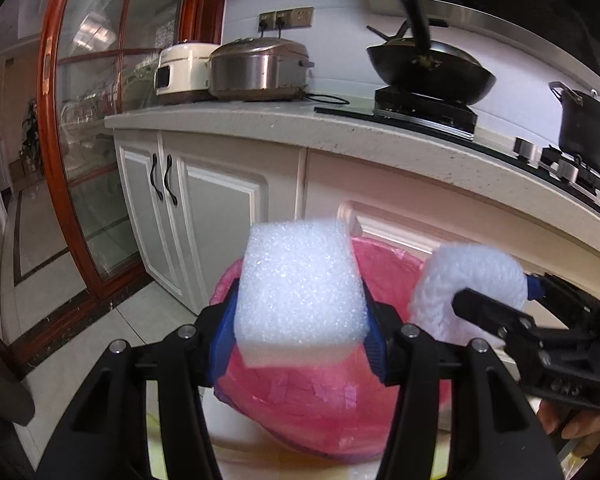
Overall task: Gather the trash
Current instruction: 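Carry both held items over the pink bin and open both tools, then move both open tools back over the table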
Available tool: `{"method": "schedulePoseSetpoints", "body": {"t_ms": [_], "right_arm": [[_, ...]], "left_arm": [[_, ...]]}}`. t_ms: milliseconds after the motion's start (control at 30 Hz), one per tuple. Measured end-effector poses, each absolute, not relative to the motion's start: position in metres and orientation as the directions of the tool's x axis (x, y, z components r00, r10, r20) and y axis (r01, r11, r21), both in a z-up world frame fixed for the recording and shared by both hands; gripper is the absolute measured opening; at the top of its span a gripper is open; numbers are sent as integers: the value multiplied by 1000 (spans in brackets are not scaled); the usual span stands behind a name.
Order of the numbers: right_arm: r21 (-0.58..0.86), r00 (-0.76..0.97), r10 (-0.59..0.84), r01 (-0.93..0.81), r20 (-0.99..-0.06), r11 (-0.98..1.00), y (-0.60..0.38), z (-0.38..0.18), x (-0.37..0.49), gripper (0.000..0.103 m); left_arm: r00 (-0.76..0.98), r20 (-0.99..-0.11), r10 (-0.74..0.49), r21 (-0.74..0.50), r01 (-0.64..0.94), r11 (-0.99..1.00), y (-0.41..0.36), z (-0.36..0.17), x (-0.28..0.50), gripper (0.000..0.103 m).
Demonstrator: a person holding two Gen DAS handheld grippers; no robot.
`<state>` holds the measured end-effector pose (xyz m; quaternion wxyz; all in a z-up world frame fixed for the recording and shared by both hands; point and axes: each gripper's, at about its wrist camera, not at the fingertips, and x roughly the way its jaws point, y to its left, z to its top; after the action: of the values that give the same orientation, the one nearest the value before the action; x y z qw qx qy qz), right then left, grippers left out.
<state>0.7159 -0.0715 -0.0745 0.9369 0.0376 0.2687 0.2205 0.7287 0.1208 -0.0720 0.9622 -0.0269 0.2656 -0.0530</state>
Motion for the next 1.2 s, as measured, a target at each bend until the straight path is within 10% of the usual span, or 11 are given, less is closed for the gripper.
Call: {"method": "schedulePoseSetpoints", "body": {"t_ms": [467,733,1200], "right_arm": [[234,758,448,-382,-474,894,-94,-57,687,77],[159,800,423,-394,-426,905,-126,19,559,80],[123,829,366,-348,-422,929,-175,38,313,85]], "left_arm": [[853,-515,-84,-81,49,996,128,-64,691,74],[906,-415,-80,-96,44,994,109,-1,559,98],[924,-373,-87,-28,82,996,56,16,311,98]]}}
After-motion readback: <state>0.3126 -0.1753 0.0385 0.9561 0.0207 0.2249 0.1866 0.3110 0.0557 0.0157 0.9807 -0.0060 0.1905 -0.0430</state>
